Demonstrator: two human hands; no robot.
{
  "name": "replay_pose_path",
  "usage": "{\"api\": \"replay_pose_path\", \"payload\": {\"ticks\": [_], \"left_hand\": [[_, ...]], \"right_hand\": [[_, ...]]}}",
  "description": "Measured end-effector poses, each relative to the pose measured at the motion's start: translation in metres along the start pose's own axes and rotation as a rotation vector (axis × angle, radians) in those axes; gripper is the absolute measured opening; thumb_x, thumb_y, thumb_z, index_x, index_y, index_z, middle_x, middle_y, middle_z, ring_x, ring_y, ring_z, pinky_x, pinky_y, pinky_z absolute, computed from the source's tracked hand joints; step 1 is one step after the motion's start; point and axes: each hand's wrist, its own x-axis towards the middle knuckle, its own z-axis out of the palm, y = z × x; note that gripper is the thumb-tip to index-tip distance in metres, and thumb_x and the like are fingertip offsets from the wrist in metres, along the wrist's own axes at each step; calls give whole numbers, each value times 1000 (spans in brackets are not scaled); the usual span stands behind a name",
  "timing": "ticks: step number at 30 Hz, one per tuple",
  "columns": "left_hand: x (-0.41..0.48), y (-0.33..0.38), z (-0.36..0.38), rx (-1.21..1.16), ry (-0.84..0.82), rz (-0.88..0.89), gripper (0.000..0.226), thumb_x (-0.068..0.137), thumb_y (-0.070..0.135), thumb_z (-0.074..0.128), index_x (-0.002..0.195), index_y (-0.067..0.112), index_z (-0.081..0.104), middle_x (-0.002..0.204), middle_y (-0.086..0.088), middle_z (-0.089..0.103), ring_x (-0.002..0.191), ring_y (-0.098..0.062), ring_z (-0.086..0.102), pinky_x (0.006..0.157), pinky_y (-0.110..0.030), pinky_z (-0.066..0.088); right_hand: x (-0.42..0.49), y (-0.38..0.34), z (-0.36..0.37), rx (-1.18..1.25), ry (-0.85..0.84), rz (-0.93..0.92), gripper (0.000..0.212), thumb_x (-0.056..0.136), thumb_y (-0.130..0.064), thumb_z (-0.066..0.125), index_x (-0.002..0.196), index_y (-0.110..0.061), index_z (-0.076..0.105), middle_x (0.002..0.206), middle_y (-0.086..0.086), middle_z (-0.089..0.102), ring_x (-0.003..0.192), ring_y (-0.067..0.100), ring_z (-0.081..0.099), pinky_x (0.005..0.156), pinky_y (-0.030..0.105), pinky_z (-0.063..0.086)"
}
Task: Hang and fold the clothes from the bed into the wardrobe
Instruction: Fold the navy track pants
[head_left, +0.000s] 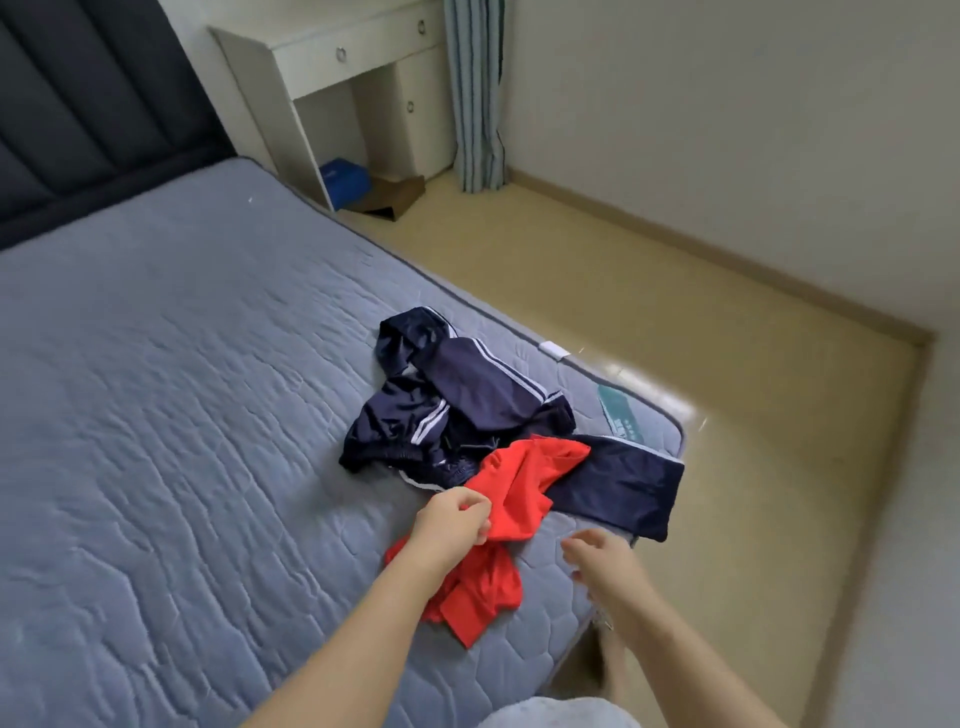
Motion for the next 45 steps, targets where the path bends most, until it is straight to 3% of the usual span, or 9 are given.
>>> {"api": "replay_pose_path", "payload": {"ticks": [14, 18, 22, 25, 29, 32, 37, 42, 45], "left_hand": [[131, 38, 57, -188, 368, -481, 22, 90, 10, 45, 72, 19, 54, 66, 1, 57, 56, -12, 52, 43, -15, 40], [164, 10, 60, -92, 443, -549, 19, 86, 17, 50, 72, 22, 62, 83, -3, 70, 85, -23, 63, 80, -30, 49], [207, -21, 61, -20, 478, -644, 16, 87, 17, 51, 86, 20, 66, 106, -9, 69, 95, -24, 61, 79, -26, 44], [245, -46, 59, 47, 493, -671, 27, 89, 14, 50, 113, 9, 63, 119, -12, 63, 109, -29, 58, 89, -29, 44], [285, -75, 62, -289, 601, -699, 50, 87, 19, 54, 135, 16, 40, 127, -11, 53, 110, -30, 54, 90, -33, 43], [299, -95, 65, -530, 677, -739, 40, 86, 15, 58, 123, 18, 41, 121, -10, 53, 92, -27, 51, 82, -33, 43], [294, -108, 63, -177, 666, -623, 33, 84, 15, 60, 117, 17, 56, 111, -7, 64, 96, -28, 58, 79, -31, 44], [263, -57, 27, -858, 725, -363, 27, 89, -3, 51, 104, 19, 50, 100, -11, 55, 77, -25, 57, 66, -31, 55], [231, -12, -4, -1013, 729, -186, 39, 88, -10, 46, 91, 29, 50, 94, -5, 53, 70, -20, 55, 64, -30, 57]], "right_hand": [[222, -88, -46, -277, -416, 35, 19, 84, -6, 47, 68, -15, 48, 72, 6, 45, 69, 19, 35, 55, 27, 24], [252, -77, -37, -257, -459, 74, 18, 87, -6, 49, 72, -13, 55, 73, 5, 55, 70, 21, 44, 66, 31, 33], [276, -52, -25, -239, -477, 126, 16, 88, -9, 52, 74, -14, 59, 76, 5, 60, 70, 19, 50, 69, 30, 37], [295, -35, -15, -236, -463, 151, 15, 90, -10, 52, 78, -14, 60, 74, 3, 63, 66, 16, 54, 63, 26, 40], [312, -19, 7, -228, -463, 190, 20, 88, -5, 52, 71, -13, 56, 65, 2, 56, 57, 13, 46, 53, 22, 34], [317, -11, 22, -242, -473, 212, 20, 89, -2, 52, 72, -12, 55, 67, 4, 55, 59, 14, 47, 53, 22, 36], [312, -10, 34, -291, -473, 213, 17, 88, -5, 52, 74, -13, 58, 70, 3, 58, 62, 16, 49, 58, 24, 39], [285, -43, 36, -325, -469, 169, 17, 89, -5, 51, 75, -12, 58, 70, 5, 58, 62, 17, 51, 55, 25, 38], [260, -78, 35, -333, -469, 89, 19, 88, -3, 49, 75, -13, 58, 69, 4, 58, 61, 17, 51, 57, 24, 38]]}}
